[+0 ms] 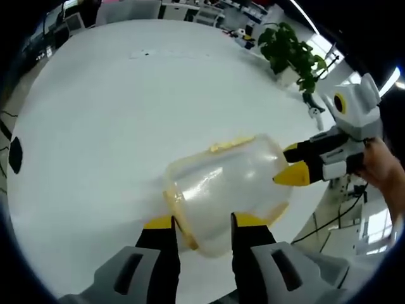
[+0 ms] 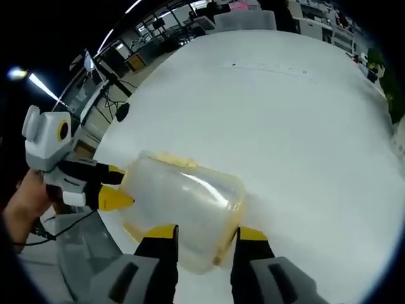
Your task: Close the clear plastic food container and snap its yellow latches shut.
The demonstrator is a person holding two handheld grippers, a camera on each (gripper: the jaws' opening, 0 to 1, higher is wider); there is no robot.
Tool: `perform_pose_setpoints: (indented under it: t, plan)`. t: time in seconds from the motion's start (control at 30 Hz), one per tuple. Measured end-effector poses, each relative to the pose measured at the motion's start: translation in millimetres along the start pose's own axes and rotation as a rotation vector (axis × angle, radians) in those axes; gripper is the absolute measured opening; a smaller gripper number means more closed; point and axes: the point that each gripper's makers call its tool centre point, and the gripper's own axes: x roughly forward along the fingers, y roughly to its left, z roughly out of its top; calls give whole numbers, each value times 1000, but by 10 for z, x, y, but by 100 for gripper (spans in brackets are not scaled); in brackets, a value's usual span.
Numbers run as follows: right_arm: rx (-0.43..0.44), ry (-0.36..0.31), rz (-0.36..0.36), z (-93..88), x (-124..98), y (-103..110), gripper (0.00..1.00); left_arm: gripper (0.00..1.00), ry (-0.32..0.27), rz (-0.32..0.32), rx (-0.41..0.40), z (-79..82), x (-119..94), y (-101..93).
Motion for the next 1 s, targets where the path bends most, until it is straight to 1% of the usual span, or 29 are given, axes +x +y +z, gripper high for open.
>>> perform_pose_setpoints:
  t: [0.03, 0.1, 0.2, 0.3, 0.53, 0.57, 0.6, 0.63, 0.73, 0.87, 1.0]
  plan:
    - [-6, -4, -10, -1, 18, 13, 29, 28, -3, 15, 6, -6, -13, -10]
    - [2, -16, -1, -2, -20, 13, 29, 28, 0, 21, 1, -14, -17, -5]
    - [5, -24, 6, 3, -46, 4, 30, 29, 0, 18, 2, -5, -8, 8]
    - [13, -22, -6, 6, -48, -5, 30, 29, 0, 23, 12, -5, -16, 1]
    - [17, -33, -44, -1, -54, -8, 30, 30, 4, 13, 28, -3, -16, 13]
    - [26, -32, -47, -2, -54, -15, 30, 30, 3, 9, 30, 1, -18, 20]
    - [69, -26, -54, -22, -66, -3, 30, 30, -7, -3, 41, 25, -10, 33]
    - [56, -26, -58, -24, -66, -1, 30, 30, -7, -6, 46, 32, -8, 37]
    - [74, -31, -67, -36, -63, 8, 31, 30, 13, -9, 64, 40, -9, 37]
    - [86, -41, -68, -35, -65, 5, 31, 30, 12, -12, 65, 33, -12, 31]
    - [90, -37, -78, -29, -69, 9, 31, 31, 4, -12, 63, 36, -9, 39]
